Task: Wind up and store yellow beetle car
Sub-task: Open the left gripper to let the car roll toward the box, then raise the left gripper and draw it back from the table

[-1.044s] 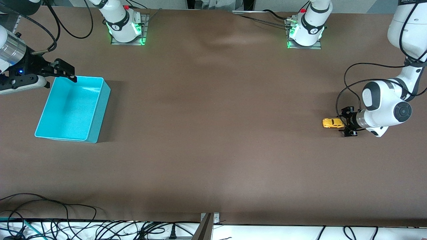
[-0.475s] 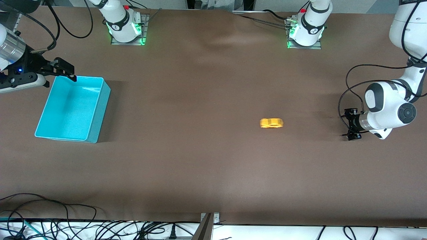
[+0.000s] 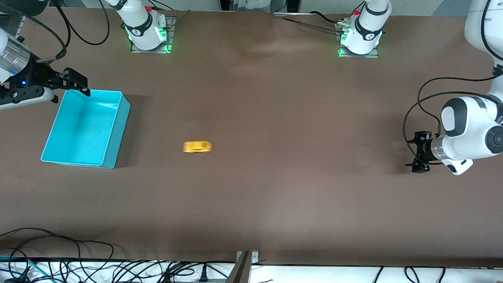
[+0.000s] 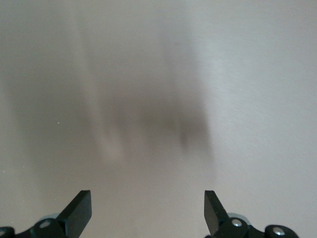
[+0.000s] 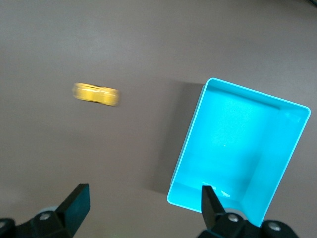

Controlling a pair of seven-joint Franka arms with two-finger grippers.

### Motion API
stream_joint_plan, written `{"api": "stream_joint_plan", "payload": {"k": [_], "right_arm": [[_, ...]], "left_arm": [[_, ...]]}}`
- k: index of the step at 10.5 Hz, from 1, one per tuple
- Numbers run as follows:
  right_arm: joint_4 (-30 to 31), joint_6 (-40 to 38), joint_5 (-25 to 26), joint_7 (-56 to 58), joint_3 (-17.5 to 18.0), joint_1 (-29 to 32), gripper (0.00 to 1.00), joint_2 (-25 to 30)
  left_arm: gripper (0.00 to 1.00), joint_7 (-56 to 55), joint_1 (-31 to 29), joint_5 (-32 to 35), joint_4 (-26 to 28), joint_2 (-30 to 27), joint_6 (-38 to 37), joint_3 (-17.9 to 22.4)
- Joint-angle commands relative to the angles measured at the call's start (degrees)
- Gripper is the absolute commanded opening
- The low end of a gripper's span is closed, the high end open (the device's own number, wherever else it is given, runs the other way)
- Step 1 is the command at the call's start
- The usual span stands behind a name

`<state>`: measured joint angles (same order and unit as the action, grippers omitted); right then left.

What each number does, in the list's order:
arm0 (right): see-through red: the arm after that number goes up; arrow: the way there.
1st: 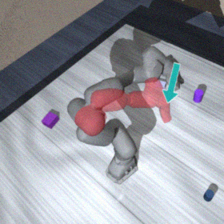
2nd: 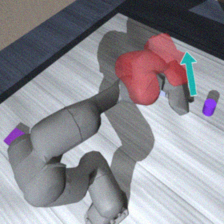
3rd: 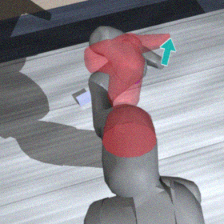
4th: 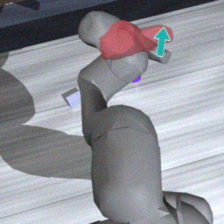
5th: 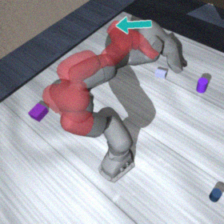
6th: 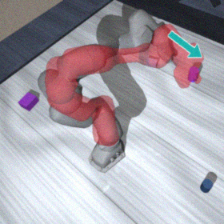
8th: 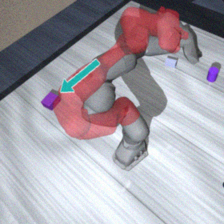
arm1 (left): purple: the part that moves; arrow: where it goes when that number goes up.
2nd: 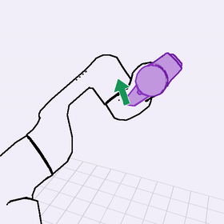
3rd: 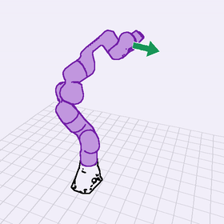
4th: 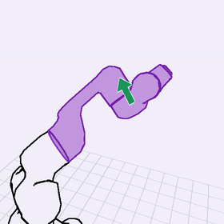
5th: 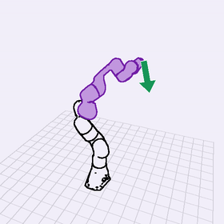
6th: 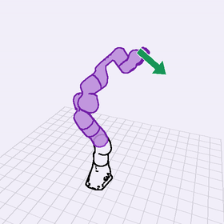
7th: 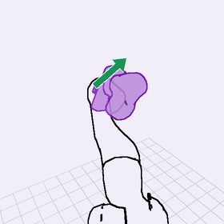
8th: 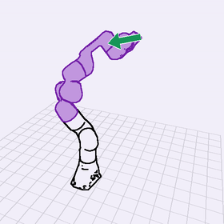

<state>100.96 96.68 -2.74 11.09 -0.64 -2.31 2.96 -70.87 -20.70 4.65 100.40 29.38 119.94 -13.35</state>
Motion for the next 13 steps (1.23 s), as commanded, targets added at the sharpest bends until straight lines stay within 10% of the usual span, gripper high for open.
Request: {"api": "stream_joint_plan", "payload": {"k": [1, 13], "right_arm": [[1.44, 0.18, -1.04, 0.77, -0.06, 0.28, 1.00, 1.61], [-2.07, -0.52, -0.16, 0.24, 0.72, -0.07, 1.00, -0.93]], "left_arm": [[1.00, 9.66, 0.04, 0.80, -4.58, -0.20, -3.91, -1.05], [1.00, 25.50, 0.57, 1.41, -21.72, -1.34, -16.11, -6.24]]}}
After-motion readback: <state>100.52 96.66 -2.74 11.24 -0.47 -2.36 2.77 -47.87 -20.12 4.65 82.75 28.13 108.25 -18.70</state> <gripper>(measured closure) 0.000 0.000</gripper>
